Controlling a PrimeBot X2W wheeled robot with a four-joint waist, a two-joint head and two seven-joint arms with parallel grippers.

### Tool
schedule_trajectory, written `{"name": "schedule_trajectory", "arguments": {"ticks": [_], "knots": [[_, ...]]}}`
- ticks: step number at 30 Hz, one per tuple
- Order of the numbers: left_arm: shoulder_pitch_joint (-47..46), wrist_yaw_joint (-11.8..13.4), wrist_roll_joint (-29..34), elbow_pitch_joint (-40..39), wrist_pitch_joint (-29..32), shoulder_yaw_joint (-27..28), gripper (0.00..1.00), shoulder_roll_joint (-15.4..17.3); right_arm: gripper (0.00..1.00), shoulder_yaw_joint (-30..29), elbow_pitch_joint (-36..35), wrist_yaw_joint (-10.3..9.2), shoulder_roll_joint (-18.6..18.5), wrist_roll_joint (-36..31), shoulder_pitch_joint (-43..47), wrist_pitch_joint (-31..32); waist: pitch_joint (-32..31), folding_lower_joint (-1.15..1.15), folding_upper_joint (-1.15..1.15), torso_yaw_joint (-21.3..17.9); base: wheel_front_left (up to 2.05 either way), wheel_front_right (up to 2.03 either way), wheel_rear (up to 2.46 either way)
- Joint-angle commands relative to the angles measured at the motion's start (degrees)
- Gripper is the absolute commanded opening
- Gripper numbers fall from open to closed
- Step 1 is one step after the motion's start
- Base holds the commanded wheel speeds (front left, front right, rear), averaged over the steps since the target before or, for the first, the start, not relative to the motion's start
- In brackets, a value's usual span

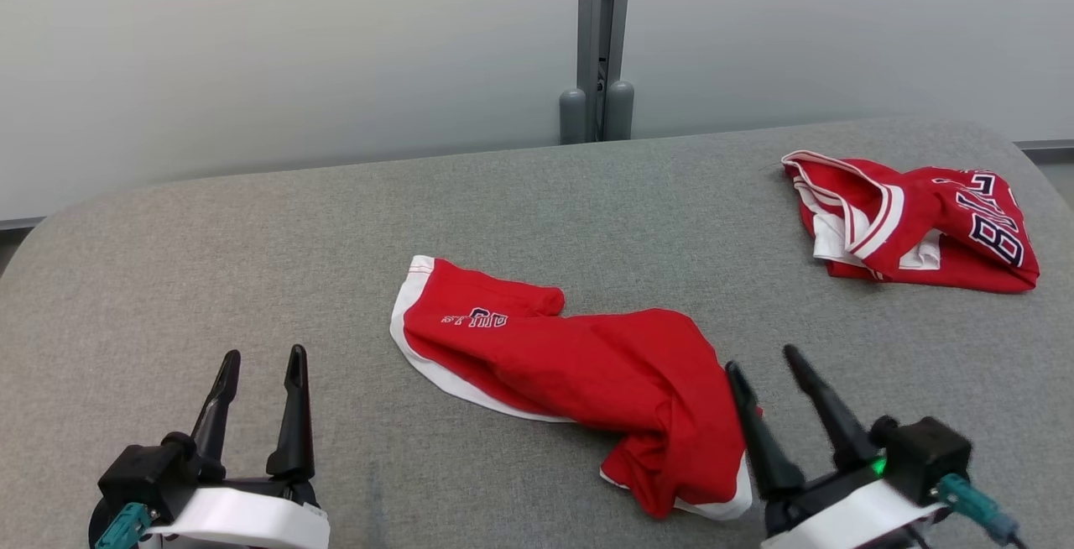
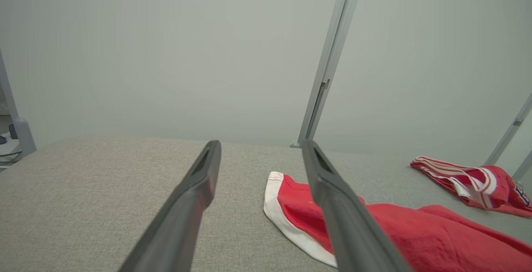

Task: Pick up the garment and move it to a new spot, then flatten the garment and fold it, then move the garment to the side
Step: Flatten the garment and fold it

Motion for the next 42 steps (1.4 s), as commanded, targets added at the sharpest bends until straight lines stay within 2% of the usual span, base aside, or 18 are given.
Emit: {"name": "schedule_trajectory", "arguments": {"ticks": [1,7,15,17,18,25,28,30,34,35,36,42], "knots": [[0.1,-0.5,0.7,0.2,0.0,0.4,1.0,-0.1,1.0,2.0,1.0,0.01,-0.7,0.7,-0.4,-0.2,0.0,0.0,0.0,0.1,0.0,0.0,0.0],[0.0,-1.1,1.1,0.8,0.0,1.0,1.0,-0.8,1.0,11.3,6.5,0.01,-1.6,3.0,-1.7,6.6,-0.2,0.0,0.0,0.5,0.0,0.0,0.0],[-0.4,-2.0,1.7,1.5,0.0,1.6,1.0,-1.7,1.0,9.4,13.2,0.01,0.8,-2.0,-3.5,12.4,0.0,0.0,0.0,1.7,0.0,0.0,0.0],[-0.5,-2.1,1.9,1.7,0.0,1.8,1.0,-1.8,0.14,8.3,13.6,0.01,1.5,-3.1,-3.7,12.5,0.1,0.0,0.0,2.0,0.0,0.0,0.0],[-0.5,-2.3,2.0,1.8,0.0,1.9,1.0,-1.8,0.0,7.9,14.0,0.0,1.7,-3.7,-3.7,12.8,0.1,0.0,0.0,2.1,0.0,0.0,0.0],[-0.8,-2.9,2.2,2.1,0.0,2.4,1.0,-2.3,0.0,4.9,12.1,0.01,2.4,-6.2,-4.7,12.1,0.6,0.0,0.0,3.2,0.0,0.0,0.0],[-1.0,-3.1,2.5,2.0,0.0,2.5,1.0,-2.4,0.0,4.0,9.4,0.01,2.1,-4.5,-5.4,12.5,1.2,0.0,0.0,3.5,0.0,0.0,0.0],[-1.5,-3.4,2.6,1.9,0.0,2.4,1.0,-2.6,0.0,4.6,7.5,0.01,1.7,-1.1,-6.4,14.5,2.0,0.0,0.0,3.8,0.0,0.0,0.0],[-2.8,-4.1,2.8,1.8,0.0,1.7,1.0,-2.9,0.0,5.7,4.1,0.01,-2.6,7.0,-10.7,19.9,4.5,0.0,0.0,4.9,0.0,0.0,0.0],[-3.2,-4.2,2.8,1.8,0.0,1.6,1.0,-2.9,0.0,5.5,3.6,0.01,-4.7,7.9,-12.3,21.0,5.3,0.0,0.0,5.3,0.0,0.0,0.0],[-3.2,-4.2,2.8,1.8,0.0,1.6,1.0,-2.9,0.0,5.5,3.6,0.01,-4.7,7.9,-12.3,21.0,5.3,0.0,0.0,5.3,0.0,0.0,0.0],[-6.4,-5.1,3.0,2.3,0.0,0.9,1.0,-3.1,0.0,5.7,3.7,0.01,-13.8,18.2,-21.4,27.3,10.9,0.0,0.0,8.3,0.0,0.0,0.0]]}}
